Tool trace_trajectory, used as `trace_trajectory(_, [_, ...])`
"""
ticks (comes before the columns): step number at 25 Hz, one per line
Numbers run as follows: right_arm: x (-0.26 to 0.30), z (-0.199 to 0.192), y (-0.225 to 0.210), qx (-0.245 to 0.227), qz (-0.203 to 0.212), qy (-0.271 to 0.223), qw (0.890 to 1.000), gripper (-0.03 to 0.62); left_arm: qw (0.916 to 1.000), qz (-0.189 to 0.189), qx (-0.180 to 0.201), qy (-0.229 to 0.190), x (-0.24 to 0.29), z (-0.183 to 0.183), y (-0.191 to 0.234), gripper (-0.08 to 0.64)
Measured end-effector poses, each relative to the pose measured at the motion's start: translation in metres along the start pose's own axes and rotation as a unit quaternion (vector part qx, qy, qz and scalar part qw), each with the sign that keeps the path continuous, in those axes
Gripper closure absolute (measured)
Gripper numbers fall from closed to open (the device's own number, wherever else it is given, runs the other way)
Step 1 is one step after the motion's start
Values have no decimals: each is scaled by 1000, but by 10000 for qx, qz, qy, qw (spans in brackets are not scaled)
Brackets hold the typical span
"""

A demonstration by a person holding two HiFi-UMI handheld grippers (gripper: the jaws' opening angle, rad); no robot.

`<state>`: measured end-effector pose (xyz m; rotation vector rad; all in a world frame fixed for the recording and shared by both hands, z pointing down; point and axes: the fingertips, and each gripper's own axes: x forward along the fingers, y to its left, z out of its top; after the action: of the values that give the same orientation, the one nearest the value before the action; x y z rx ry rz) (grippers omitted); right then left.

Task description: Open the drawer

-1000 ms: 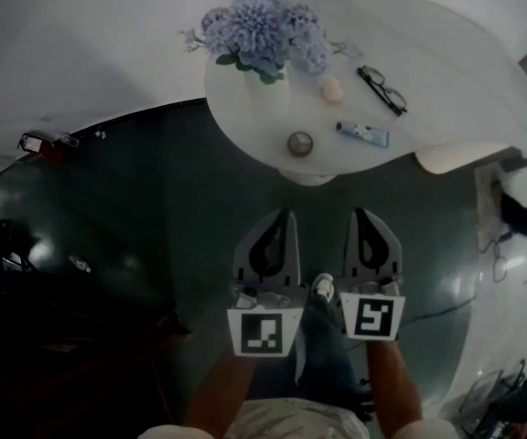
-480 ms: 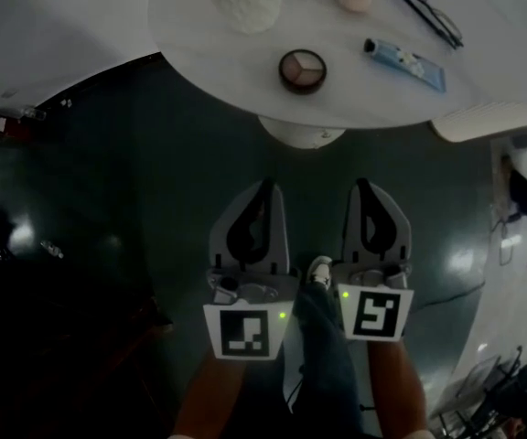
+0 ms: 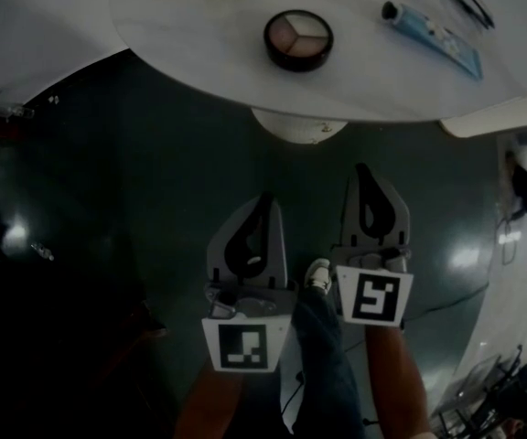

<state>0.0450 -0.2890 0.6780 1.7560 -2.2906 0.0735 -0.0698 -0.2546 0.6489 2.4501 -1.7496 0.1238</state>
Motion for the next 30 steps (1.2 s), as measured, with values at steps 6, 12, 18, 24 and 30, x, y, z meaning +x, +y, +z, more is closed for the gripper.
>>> trace_trajectory(6, [39,-9,-10,-4,26,148,9999,519,10000,46,42,-73,2,7,6,558])
trace_trajectory(12, [76,-11,-17,-80,-51,315,9995,480,9999,9,105,-127,2,11,2,558])
trace_trajectory(18, [92,-9,-21,25,-180,319,9993,476,9999,-10,98,-111,2,11,0,558])
trace_trajectory(24, [94,-10,-23,-31,-306,398,9987,486,9999,-20,76,-124,3,12,2,558])
trace_trajectory(30, [87,-11,-22,-35,-380,359,9986,488,9998,6,85,-157,1,17,5,558])
